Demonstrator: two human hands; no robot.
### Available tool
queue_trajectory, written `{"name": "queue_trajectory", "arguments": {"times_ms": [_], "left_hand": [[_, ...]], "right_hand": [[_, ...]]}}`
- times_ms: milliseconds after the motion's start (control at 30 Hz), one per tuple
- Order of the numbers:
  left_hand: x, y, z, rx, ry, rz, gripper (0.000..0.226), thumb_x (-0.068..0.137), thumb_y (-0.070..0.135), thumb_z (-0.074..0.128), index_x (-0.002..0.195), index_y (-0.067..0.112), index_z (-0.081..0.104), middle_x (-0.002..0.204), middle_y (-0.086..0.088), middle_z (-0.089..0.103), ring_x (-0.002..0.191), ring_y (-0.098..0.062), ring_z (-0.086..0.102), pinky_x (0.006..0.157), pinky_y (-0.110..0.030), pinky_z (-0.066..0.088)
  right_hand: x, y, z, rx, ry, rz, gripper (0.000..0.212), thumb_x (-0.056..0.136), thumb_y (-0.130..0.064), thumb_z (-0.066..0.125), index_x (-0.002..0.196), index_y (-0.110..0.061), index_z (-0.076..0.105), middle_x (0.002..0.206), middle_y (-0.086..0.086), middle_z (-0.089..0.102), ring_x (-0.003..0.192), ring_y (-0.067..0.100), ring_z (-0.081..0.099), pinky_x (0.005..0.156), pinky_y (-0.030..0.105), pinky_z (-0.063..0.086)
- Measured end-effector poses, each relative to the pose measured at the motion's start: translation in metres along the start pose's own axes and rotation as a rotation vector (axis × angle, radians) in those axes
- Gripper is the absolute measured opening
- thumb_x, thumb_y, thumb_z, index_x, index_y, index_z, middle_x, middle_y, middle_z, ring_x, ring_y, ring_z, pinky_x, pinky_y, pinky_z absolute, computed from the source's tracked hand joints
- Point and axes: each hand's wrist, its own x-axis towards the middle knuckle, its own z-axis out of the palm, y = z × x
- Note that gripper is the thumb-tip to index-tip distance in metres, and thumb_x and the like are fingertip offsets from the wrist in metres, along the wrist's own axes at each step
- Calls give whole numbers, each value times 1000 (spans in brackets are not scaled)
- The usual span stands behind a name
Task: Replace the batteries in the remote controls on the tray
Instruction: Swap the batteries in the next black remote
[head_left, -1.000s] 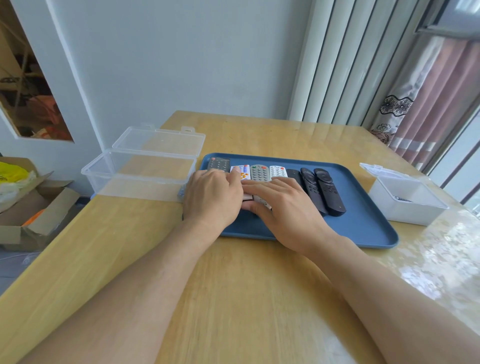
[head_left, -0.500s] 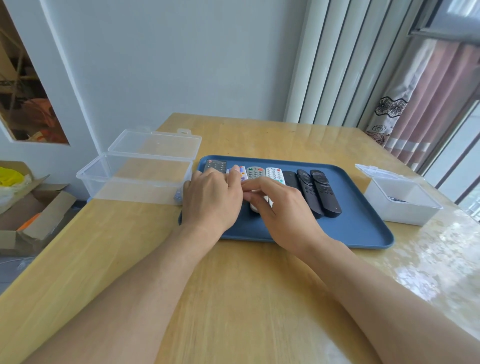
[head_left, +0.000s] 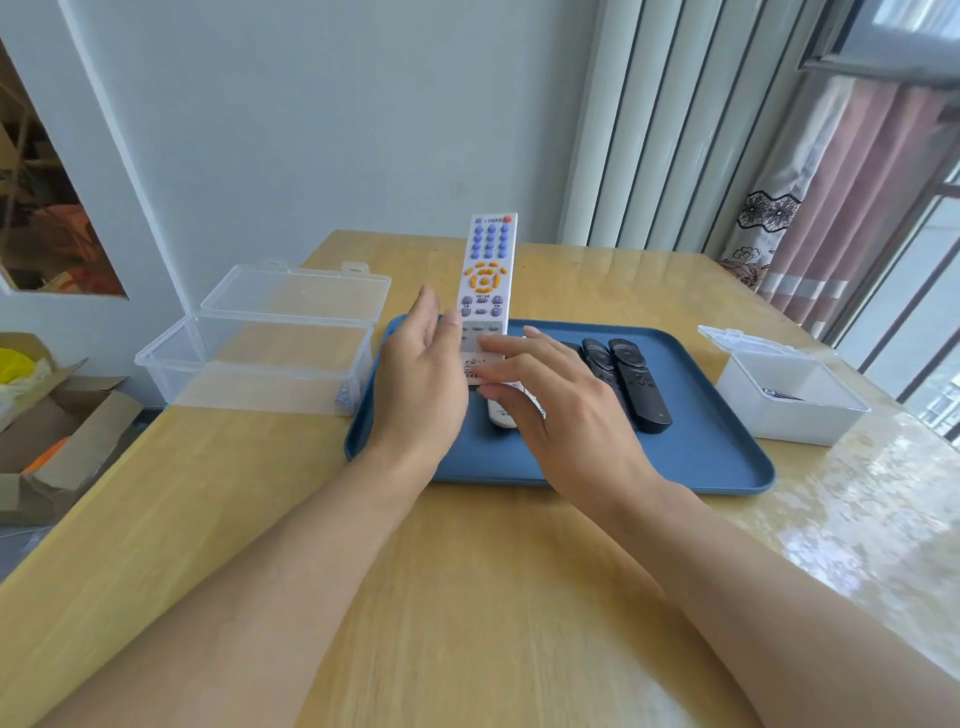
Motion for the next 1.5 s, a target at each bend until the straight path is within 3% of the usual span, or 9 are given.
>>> {"name": "queue_trajectory", "arguments": {"times_ms": [100, 200, 333, 667, 800, 933, 1100, 1267, 1500], "left_hand": [[3, -2, 1, -206, -1, -134, 67, 88, 43, 54, 151, 20, 48, 142, 3, 61, 130, -13, 58, 115, -40, 43], [-2, 7, 2, -273, -58, -221, 57, 98, 53, 49, 136, 12, 61, 127, -9, 70, 120, -25, 66, 101, -39, 51], [0, 10, -4, -368, -233, -313, 65, 102, 64, 30, 102, 8, 62, 88, -7, 69, 92, -21, 70, 74, -30, 58], [-3, 10, -2, -420, -238, -415, 68, 103, 63, 27, 139, 11, 54, 122, -19, 72, 113, -33, 69, 89, -44, 50], [-3, 9, -1, -457, -203, -355, 59, 107, 55, 28, 138, 12, 52, 119, -14, 74, 124, -32, 64, 96, -42, 50], [-4, 10, 2, -472, -193, -248, 60, 107, 56, 18, 142, 18, 47, 123, -8, 74, 124, -20, 65, 90, -29, 55], [-8, 11, 5, -463, -171, -194, 57, 105, 60, 14, 131, 28, 53, 121, -2, 75, 123, -17, 65, 82, -29, 58], [-9, 12, 4, -464, -193, -188, 52, 106, 57, 22, 125, 23, 58, 122, -7, 74, 123, -19, 65, 108, -42, 48], [-6, 11, 1, -543, 12, -219, 18, 96, 37, 64, 83, 24, 64, 87, 2, 71, 85, -14, 67, 80, -29, 53]], "right_hand": [[1, -1, -2, -14, 21, -47, 11, 96, -5, 65, 103, -3, 74, 123, 8, 70, 116, 23, 65, 117, 41, 37], [2, -2, -5, -44, -8, -140, 17, 100, -8, 58, 103, -3, 74, 124, 7, 69, 125, 26, 61, 116, 44, 37], [-2, -8, -8, 80, -52, -125, 13, 97, -1, 63, 104, -3, 74, 130, 5, 67, 135, 20, 53, 112, 40, 44], [-7, -21, -17, 242, 43, 25, 15, 89, 7, 70, 93, -6, 75, 98, -1, 73, 100, 8, 69, 84, 26, 55], [-2, -26, -26, 187, 184, 302, 22, 80, -31, 84, 79, -19, 66, 66, -12, 52, 62, 3, 47, 62, 14, 38], [0, -22, -29, 271, -146, 700, 48, 76, -74, 64, 78, -26, 59, 55, -4, 48, 53, 6, 41, 56, 29, 36], [-3, -23, -26, 424, -356, 708, 70, 83, -78, 53, 88, -9, 64, 70, 7, 45, 65, 11, 40, 66, 33, 33], [-1, -28, -25, 632, -205, 774, 45, 91, -50, 67, 86, -5, 61, 72, -4, 58, 68, 11, 51, 72, 34, 42], [9, -17, -34, 1007, 306, 992, 14, 100, -25, 59, 92, -14, 63, 90, 1, 68, 77, 19, 68, 72, 34, 54]]}}
